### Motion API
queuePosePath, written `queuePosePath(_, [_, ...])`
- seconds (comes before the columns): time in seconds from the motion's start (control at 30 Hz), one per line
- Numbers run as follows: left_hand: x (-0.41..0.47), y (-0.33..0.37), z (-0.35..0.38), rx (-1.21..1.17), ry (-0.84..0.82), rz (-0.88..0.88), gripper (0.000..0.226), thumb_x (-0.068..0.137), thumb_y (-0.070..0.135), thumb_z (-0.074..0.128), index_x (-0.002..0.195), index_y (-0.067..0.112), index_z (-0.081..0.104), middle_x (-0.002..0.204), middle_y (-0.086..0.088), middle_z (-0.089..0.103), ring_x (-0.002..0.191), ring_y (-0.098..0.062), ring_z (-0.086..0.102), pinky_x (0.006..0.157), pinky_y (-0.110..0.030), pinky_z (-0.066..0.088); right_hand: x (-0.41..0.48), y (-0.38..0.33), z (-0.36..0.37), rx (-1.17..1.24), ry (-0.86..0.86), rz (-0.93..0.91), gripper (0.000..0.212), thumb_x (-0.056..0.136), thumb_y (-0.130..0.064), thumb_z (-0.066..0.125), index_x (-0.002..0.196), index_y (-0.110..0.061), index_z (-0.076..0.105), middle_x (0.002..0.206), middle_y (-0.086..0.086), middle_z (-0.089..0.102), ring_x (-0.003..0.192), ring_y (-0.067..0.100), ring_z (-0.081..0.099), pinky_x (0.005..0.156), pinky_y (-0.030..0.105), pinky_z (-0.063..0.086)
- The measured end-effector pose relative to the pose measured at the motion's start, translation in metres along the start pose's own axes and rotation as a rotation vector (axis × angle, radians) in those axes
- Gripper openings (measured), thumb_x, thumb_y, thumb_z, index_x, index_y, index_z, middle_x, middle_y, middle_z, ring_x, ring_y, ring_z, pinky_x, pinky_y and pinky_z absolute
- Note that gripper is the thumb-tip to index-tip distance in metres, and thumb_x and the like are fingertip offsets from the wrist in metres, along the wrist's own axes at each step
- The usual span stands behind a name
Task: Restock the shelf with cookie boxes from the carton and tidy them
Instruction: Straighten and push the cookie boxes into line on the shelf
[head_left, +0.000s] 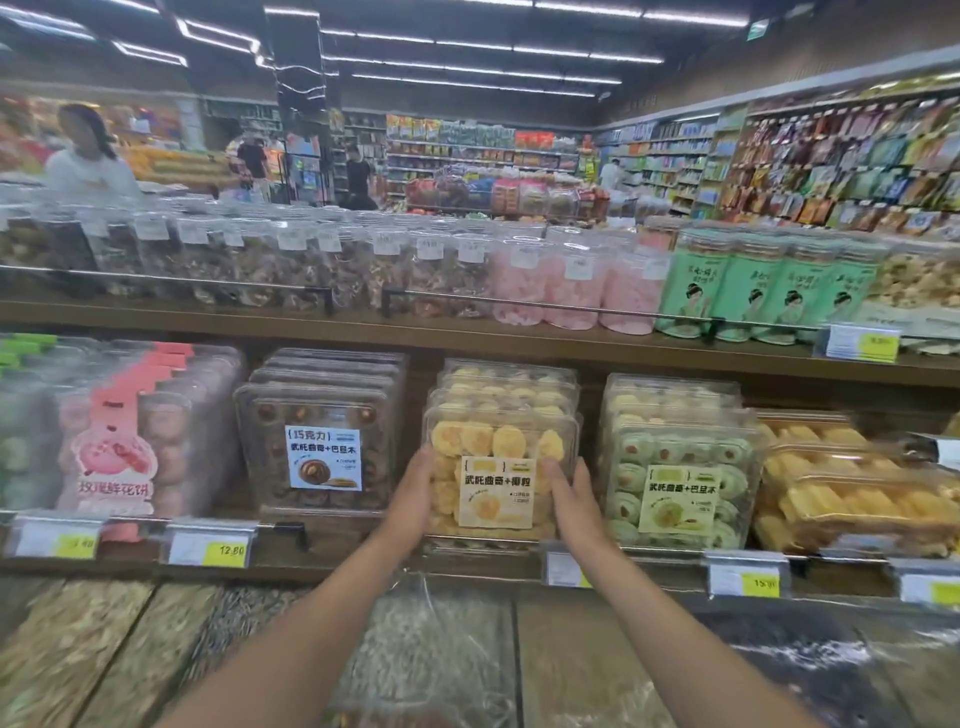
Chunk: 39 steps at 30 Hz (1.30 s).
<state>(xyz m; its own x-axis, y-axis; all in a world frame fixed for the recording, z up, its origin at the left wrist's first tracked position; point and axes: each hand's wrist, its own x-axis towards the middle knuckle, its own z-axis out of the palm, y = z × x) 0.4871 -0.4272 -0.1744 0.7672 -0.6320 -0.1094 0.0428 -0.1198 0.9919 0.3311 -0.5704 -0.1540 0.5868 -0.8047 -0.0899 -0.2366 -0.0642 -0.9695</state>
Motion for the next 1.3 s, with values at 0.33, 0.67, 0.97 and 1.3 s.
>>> queuePosePath(0.33, [0.017,-0.012,0.002,-0.219,0.017,-0.02,0.058,0.108,0.066,0.029,0.125,0.033,0.073,0.116,0.003,0.08,0.112,-0.017,0.076,0.101,-0.042,0.057,0.016,0.015,0.005,0.069,0.065,-0.113,0.058,0.096,-0.042,0.07,0.144,-0.029,0.04,0.138,-0.012,0.051,0.135,0.015,0.049,0.103,0.029,0.04])
queuePosePath(0.67, [0.031,-0.016,0.007,-0.2,-0.105,0.009,0.065,0.095,0.084,0.029,0.132,0.047,0.068,0.133,0.008,0.073,0.129,-0.015,0.067,0.112,-0.042,0.048,0.035,0.022,0.004,0.068,0.092,-0.088,0.102,0.078,-0.043,0.09,0.16,-0.033,0.03,0.15,-0.007,0.054,0.136,0.017,0.052,0.112,0.038,0.044])
queuePosePath(0.97, [0.043,-0.014,-0.002,-0.025,-0.095,0.01,0.093,0.06,0.066,0.094,0.14,0.038,0.055,0.127,0.008,0.075,0.116,-0.018,0.073,0.104,-0.053,0.057,0.042,0.018,-0.001,0.088,-0.014,-0.117,0.113,0.072,-0.021,0.096,0.161,-0.034,0.026,0.142,-0.009,0.056,0.126,0.015,0.058,0.079,0.016,0.051])
queuePosePath(1.3, [0.043,-0.007,-0.009,0.164,-0.062,0.114,0.084,0.066,0.049,0.096,0.136,0.04,0.05,0.123,0.012,0.075,0.112,-0.009,0.073,0.099,-0.048,0.061,0.04,0.019,-0.001,-0.037,0.008,-0.146,0.128,0.072,-0.023,0.096,0.165,-0.036,0.008,0.164,-0.007,0.038,0.147,0.015,0.041,0.113,0.036,0.044])
